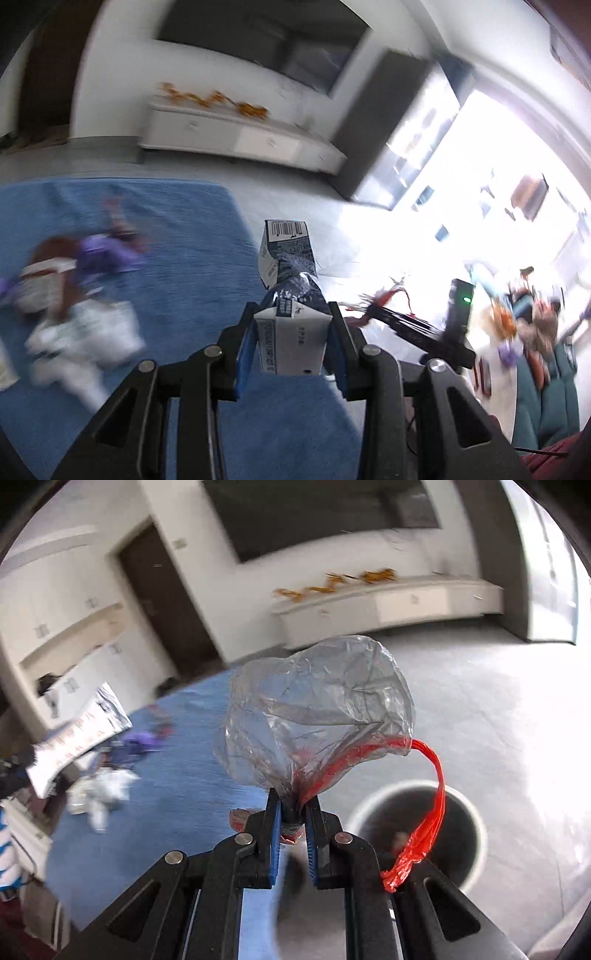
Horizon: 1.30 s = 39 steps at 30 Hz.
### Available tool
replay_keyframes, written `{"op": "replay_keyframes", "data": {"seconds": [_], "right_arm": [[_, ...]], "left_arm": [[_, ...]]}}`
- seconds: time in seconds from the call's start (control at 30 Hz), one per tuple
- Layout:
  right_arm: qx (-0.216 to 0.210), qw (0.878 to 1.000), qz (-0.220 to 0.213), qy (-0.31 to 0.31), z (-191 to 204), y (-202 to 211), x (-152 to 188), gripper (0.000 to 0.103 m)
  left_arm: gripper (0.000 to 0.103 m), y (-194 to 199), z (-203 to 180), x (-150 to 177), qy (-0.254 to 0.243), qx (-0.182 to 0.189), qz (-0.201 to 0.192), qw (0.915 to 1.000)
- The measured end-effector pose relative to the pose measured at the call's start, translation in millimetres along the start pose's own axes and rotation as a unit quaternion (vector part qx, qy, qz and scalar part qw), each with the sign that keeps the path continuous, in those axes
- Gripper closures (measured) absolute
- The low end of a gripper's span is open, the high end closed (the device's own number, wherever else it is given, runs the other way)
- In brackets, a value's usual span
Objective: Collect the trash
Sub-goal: 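Carry the plastic bag and milk carton to the bin and release them, then move both open tools back to the remaining trash on the rug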
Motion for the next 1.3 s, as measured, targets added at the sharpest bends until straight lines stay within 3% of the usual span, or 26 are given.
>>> {"op": "replay_keyframes", "data": {"seconds": [0.17, 0.33, 0.4, 0.47, 0.5, 0.8, 0.87, 0.9, 1.1, 1.3], "right_arm": [[0.073, 0.996, 0.051, -0.027, -69.3, -34.1, 27.7, 0.091], [0.09, 0.989, 0.101, -0.061, -111.6, -72.3, 53.9, 0.089], [0.092, 0.987, 0.109, -0.072, -120.4, -83.0, 60.1, 0.078], [0.095, 0.986, 0.111, -0.084, -132.6, -87.1, 63.7, 0.053], [0.098, 0.985, 0.108, -0.089, -135.8, -87.0, 65.0, 0.049], [0.125, 0.978, 0.094, -0.136, -166.6, -50.8, 86.9, 0.046], [0.134, 0.975, 0.09, -0.153, -173.1, -37.2, 93.6, 0.046], [0.136, 0.974, 0.089, -0.158, -173.4, -33.1, 93.7, 0.046], [0.144, 0.972, 0.091, -0.16, -168.8, -15.8, 102.8, 0.045], [0.142, 0.979, 0.056, -0.132, -142.5, -2.3, 70.7, 0.046]], "left_arm": [[0.069, -93.5, -52.2, 2.4, -0.037, 0.02, 0.068, 0.9968], [0.069, -166.9, -84.7, 9.6, -0.068, 0.016, 0.113, 0.9911], [0.069, -194.1, -92.4, 11.1, -0.074, 0.012, 0.127, 0.9891], [0.069, -220.3, -97.9, 13.0, -0.075, 0.008, 0.142, 0.987], [0.069, -231.1, -98.0, 15.1, -0.075, 0.007, 0.148, 0.9861], [0.066, -306.0, -98.9, 41.4, -0.049, 0.004, 0.208, 0.9769], [0.048, -316.5, -100.3, 46.8, -0.045, 0.002, 0.215, 0.9756], [0.045, -318.0, -100.4, 49.2, -0.041, 0.002, 0.215, 0.9757], [0.044, -299.3, -103.5, 56.6, -0.043, 0.012, 0.215, 0.9755], [0.044, -235.2, -97.1, 33.2, -0.071, 0.002, 0.154, 0.9855]]}}
Point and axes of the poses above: each gripper's, at about its wrist camera, not at the fingertips, and y roughly against the way its jaws point, z to its left, x to its underside, the point moved 8 cm from there along -y, roughly the way its jaws point, and after that the axes turned 6 degrees about y, right-handed, at the moved point
